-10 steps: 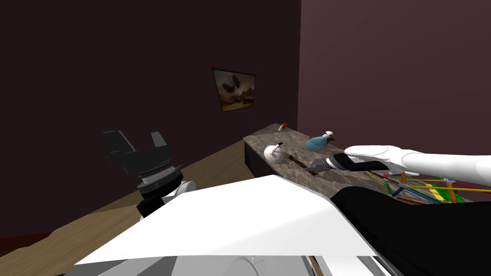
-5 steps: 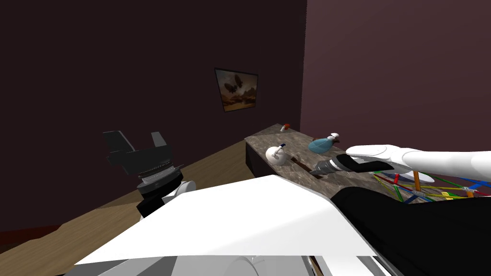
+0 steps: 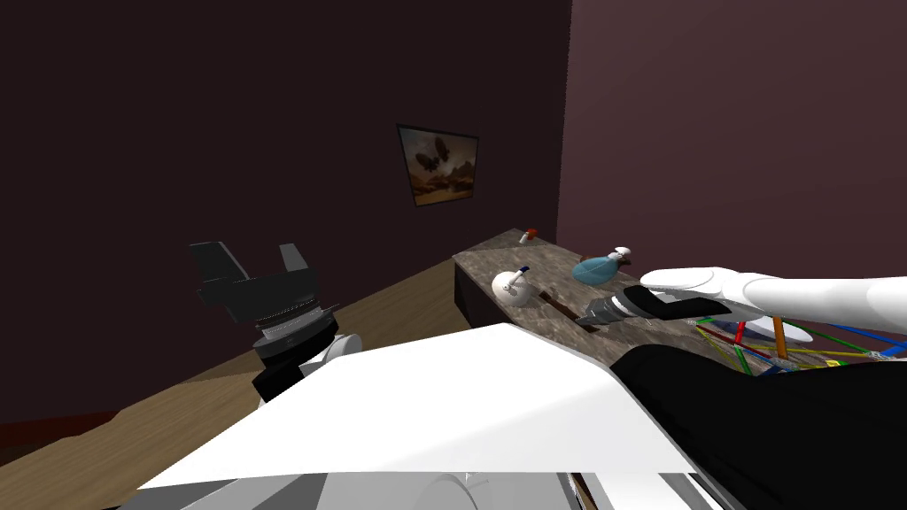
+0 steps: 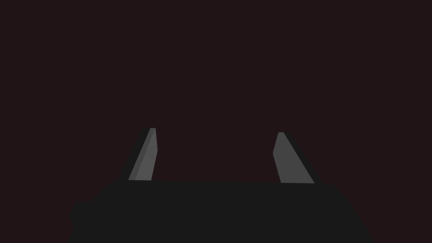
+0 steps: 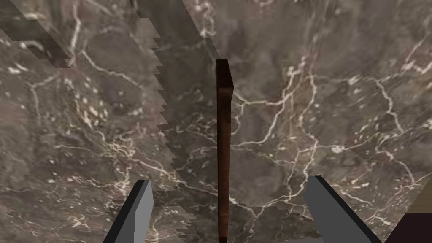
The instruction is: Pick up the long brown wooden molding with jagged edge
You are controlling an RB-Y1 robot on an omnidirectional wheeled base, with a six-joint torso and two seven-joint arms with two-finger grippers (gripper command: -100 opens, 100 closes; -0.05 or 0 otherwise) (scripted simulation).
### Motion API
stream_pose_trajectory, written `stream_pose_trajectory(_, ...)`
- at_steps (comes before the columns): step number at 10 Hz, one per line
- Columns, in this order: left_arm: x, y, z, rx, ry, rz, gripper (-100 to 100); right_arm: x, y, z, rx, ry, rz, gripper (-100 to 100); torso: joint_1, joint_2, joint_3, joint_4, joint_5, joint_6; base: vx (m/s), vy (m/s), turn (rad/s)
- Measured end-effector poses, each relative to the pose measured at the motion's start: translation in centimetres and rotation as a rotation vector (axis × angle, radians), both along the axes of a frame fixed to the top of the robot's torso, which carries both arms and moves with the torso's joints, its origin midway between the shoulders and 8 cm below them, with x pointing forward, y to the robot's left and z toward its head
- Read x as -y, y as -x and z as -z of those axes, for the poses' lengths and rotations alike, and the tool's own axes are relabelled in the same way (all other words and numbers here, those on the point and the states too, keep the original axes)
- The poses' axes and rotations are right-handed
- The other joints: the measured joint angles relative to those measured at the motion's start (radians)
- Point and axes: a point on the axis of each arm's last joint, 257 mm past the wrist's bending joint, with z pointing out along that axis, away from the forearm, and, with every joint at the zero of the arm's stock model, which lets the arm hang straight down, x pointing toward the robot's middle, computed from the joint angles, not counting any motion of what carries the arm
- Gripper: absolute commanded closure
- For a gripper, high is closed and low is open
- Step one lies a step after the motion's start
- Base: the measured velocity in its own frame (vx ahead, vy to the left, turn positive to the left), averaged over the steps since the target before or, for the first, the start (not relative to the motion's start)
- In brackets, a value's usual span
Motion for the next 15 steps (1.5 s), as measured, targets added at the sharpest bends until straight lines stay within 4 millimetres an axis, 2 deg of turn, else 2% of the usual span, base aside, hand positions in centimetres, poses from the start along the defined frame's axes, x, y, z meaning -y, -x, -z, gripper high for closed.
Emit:
stream_pose_trajectory(1,0.0,0.0,0.0,0.0,0.0,0.0,0,0.0,0.0,0.0,0.0,0.0,0.0,-100,0.0,0.0,0.0,0.0,0.0,0.0,0.025,-0.003,0.079)
stream_pose_trajectory(6,0.0,0.0,0.0,0.0,0.0,0.0,0,0.1,3.0,1.9,0.0,-0.001,0.03,-100,-0.001,-0.002,-0.001,0.0,0.0,0.0,0.029,-0.006,0.052)
stream_pose_trajectory(7,0.0,0.0,0.0,0.0,0.0,0.0,0,0.1,3.1,1.9,-0.001,-0.001,0.029,100,0.0,-0.001,-0.001,0.0,0.0,0.0,0.0,0.0,0.0)
stream_pose_trajectory(11,0.0,0.0,0.0,0.0,0.0,0.0,0,0.1,3.1,1.9,-0.001,-0.002,0.027,100,-0.001,0.0,0.0,0.0,-0.001,0.0,0.0,0.0,0.0)
stream_pose_trajectory(12,0.0,0.0,0.0,0.0,0.0,0.0,0,0.1,3.1,1.9,-0.001,-0.002,0.027,0,-0.001,0.0,0.0,0.0,0.0,0.0,0.0,0.0,0.0)
stream_pose_trajectory(13,0.0,0.0,0.0,0.0,0.0,0.0,0,0.1,3.1,1.9,-0.001,-0.002,0.027,100,-0.001,0.0,0.0,0.0,0.0,0.0,-0.03,0.005,-0.101)
stream_pose_trajectory(15,0.0,0.0,0.0,0.0,0.0,0.0,0,0.1,2.0,1.2,-0.001,0.0,0.02,100,0.0,0.002,0.001,0.0,0.0,0.001,-0.037,0.007,-0.081)
